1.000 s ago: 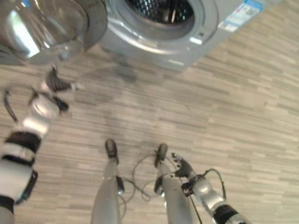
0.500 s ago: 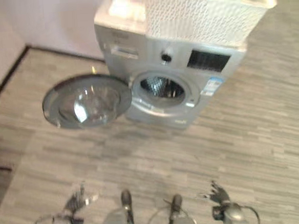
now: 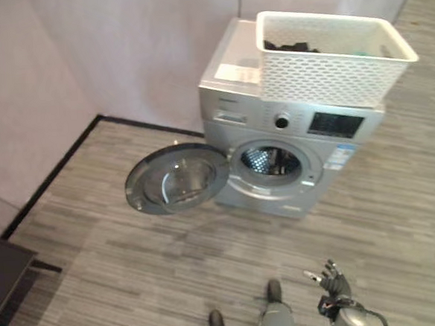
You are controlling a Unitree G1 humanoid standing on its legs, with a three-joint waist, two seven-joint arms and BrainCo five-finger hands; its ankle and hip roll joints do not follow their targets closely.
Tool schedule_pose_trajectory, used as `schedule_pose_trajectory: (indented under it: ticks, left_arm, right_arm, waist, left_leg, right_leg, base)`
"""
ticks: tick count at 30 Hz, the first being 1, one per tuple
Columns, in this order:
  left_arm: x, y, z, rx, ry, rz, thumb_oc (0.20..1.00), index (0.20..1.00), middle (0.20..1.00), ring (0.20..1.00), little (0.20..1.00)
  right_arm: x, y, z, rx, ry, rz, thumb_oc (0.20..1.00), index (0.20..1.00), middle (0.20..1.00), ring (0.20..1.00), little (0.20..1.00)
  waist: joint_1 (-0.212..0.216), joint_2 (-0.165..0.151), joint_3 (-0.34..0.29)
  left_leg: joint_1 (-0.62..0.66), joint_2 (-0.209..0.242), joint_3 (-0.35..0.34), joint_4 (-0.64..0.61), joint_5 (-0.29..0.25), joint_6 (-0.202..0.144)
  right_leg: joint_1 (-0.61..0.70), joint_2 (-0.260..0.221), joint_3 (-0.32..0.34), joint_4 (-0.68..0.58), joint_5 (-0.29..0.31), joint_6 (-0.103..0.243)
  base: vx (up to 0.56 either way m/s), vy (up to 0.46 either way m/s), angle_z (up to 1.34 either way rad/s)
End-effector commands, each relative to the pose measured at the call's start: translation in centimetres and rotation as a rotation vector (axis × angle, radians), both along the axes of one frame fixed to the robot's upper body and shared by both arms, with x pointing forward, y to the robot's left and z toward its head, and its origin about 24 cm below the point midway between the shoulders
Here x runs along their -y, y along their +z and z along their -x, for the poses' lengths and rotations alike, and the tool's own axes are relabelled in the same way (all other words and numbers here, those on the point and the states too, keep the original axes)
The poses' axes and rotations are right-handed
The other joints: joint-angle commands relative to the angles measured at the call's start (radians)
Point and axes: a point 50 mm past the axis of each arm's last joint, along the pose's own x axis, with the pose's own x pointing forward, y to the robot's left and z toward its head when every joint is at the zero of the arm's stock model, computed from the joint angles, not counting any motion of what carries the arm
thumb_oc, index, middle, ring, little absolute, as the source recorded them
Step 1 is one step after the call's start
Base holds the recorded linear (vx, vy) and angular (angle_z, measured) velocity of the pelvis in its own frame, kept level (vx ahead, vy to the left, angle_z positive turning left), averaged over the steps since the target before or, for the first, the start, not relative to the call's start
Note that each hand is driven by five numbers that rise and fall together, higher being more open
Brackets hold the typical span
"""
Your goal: Grab the laundry basket,head to the washer,open it,put in the laundry and shut it.
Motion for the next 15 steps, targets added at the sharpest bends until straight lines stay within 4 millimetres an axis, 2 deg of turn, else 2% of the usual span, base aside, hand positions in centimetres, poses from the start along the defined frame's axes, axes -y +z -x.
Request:
schedule_pose_trajectory:
  ticks: [1,2,3,4,5,6,7,8,9,11,12,14,15]
  left_arm:
    - [-1.2,0.7,-1.2,0.068,0.001,-0.056,1.000,1.000,1.000,1.000,1.000]
    - [-1.1,0.6,-1.1,0.055,-0.005,-0.058,1.000,1.000,1.000,1.000,1.000]
    - [-0.8,0.3,-0.4,0.027,0.012,-0.047,1.000,1.000,1.000,1.000,1.000]
    - [-0.8,0.3,-0.4,0.027,0.012,-0.047,1.000,1.000,1.000,1.000,1.000]
    - [-0.8,0.2,0.0,0.015,0.020,-0.044,1.000,1.000,1.000,1.000,1.000]
    - [-0.7,0.1,0.2,0.008,0.032,-0.040,1.000,1.000,1.000,1.000,1.000]
    - [-0.8,0.1,0.2,0.008,0.032,-0.040,1.000,1.000,1.000,1.000,1.000]
    - [-0.7,0.0,0.5,0.005,0.057,-0.023,1.000,1.000,1.000,1.000,1.000]
    - [-0.7,0.0,0.6,0.003,0.071,-0.017,1.000,1.000,1.000,1.000,1.000]
    - [-0.8,0.2,0.2,0.024,0.079,-0.002,1.000,1.000,1.000,1.000,1.000]
    - [-0.7,0.3,-0.3,0.054,0.086,0.007,1.000,1.000,1.000,1.000,1.000]
    - [-0.7,0.3,-0.3,0.054,0.086,0.007,1.000,1.000,1.000,1.000,1.000]
    - [-0.4,0.4,-0.9,0.077,0.090,0.010,1.000,1.000,1.000,1.000,1.000]
  right_arm:
    - [0.1,1.7,-3.1,0.110,0.019,0.019,1.000,1.000,1.000,1.000,1.000]
    - [0.0,1.5,-2.7,0.103,0.020,0.009,1.000,1.000,1.000,1.000,1.000]
    - [-0.4,1.1,-1.9,0.087,0.037,-0.009,1.000,1.000,1.000,1.000,1.000]
    - [-0.4,1.1,-1.9,0.087,0.037,-0.009,1.000,1.000,1.000,1.000,1.000]
    - [-0.4,0.9,-1.7,0.076,0.041,-0.008,1.000,1.000,1.000,1.000,1.000]
    - [-0.4,0.7,-1.6,0.064,0.043,-0.010,1.000,1.000,1.000,1.000,1.000]
    - [-0.4,0.7,-1.6,0.064,0.043,-0.011,1.000,1.000,1.000,1.000,1.000]
    - [-0.5,0.3,-1.4,0.042,0.032,-0.015,1.000,1.000,1.000,1.000,1.000]
    - [-0.5,0.3,-1.6,0.035,0.037,-0.011,1.000,1.000,1.000,1.000,1.000]
    - [-0.3,0.5,-1.9,0.037,0.047,0.006,1.000,1.000,1.000,1.000,1.000]
    - [-0.3,0.9,-2.6,0.052,0.062,0.021,1.000,1.000,1.000,1.000,1.000]
    - [-0.3,0.9,-2.6,0.052,0.062,0.021,1.000,1.000,1.000,1.000,1.000]
    - [-0.3,1.1,-2.9,0.063,0.067,0.017,1.000,1.000,1.000,1.000,1.000]
  waist:
    - [0.001,0.005,0.036]
    - [-0.002,-0.002,0.027]
    - [-0.002,-0.012,-0.001]
    - [-0.003,-0.010,-0.001]
    - [-0.004,-0.006,-0.014]
    - [-0.004,0.001,-0.025]
    - [-0.005,-0.001,-0.026]
    - [0.009,-0.006,-0.045]
    - [0.018,-0.014,-0.046]
    - [0.046,-0.036,-0.029]
    - [0.060,-0.054,-0.017]
    - [0.060,-0.052,-0.017]
    - [0.078,-0.068,0.002]
  left_leg:
    - [0.260,0.100,-0.104,-0.017,-0.154,-0.074]
    - [0.284,0.103,-0.118,-0.023,-0.157,-0.082]
    - [0.327,0.136,-0.129,-0.033,-0.147,-0.107]
    - [0.329,0.138,-0.130,-0.035,-0.147,-0.108]
    - [0.332,0.166,-0.134,-0.026,-0.121,-0.126]
    - [0.326,0.203,-0.141,0.004,-0.062,-0.157]
    - [0.324,0.201,-0.142,0.002,-0.059,-0.157]
    - [0.282,0.249,-0.138,0.106,0.042,-0.185]
    - [0.235,0.275,-0.132,0.216,0.111,-0.193]
    - [0.130,0.287,-0.149,0.435,0.188,-0.167]
    - [0.047,0.294,-0.150,0.560,0.205,-0.139]
    - [0.044,0.296,-0.151,0.565,0.203,-0.139]
    - [-0.037,0.321,-0.104,0.515,0.148,-0.121]
  right_leg:
    - [0.007,-0.023,-0.050,0.070,0.068,0.040]
    - [0.026,-0.023,-0.057,0.072,0.055,0.037]
    - [0.045,-0.007,-0.063,0.113,0.041,0.029]
    - [0.047,-0.006,-0.065,0.114,0.040,0.028]
    - [0.055,0.013,-0.076,0.128,0.019,0.017]
    - [0.067,0.048,-0.089,0.150,-0.003,-0.002]
    - [0.065,0.045,-0.089,0.148,-0.002,-0.001]
    - [0.116,0.087,-0.126,0.143,-0.048,-0.038]
    - [0.150,0.107,-0.142,0.124,-0.063,-0.062]
    - [0.201,0.147,-0.135,0.102,-0.084,-0.113]
    - [0.229,0.168,-0.125,0.090,-0.103,-0.139]
    - [0.229,0.170,-0.125,0.090,-0.103,-0.139]
    - [0.261,0.175,-0.111,0.091,-0.132,-0.152]
  base:
    - [0.32,-0.199,0.69]
    - [0.48,-0.352,0.55]
    - [0.39,-0.292,0.38]
    - [0.38,-0.352,0.47]
    - [0.24,-0.271,0.72]
    - [0.23,-0.269,0.65]
    - [0.32,-0.410,0.46]
    - [0.28,-0.434,0.14]
    - [0.35,-0.559,0.07]
    - [0.18,-0.446,0.13]
    - [0.12,-0.334,-0.19]
    - [0.11,-0.155,-0.56]
    - [0.21,-0.110,-0.22]
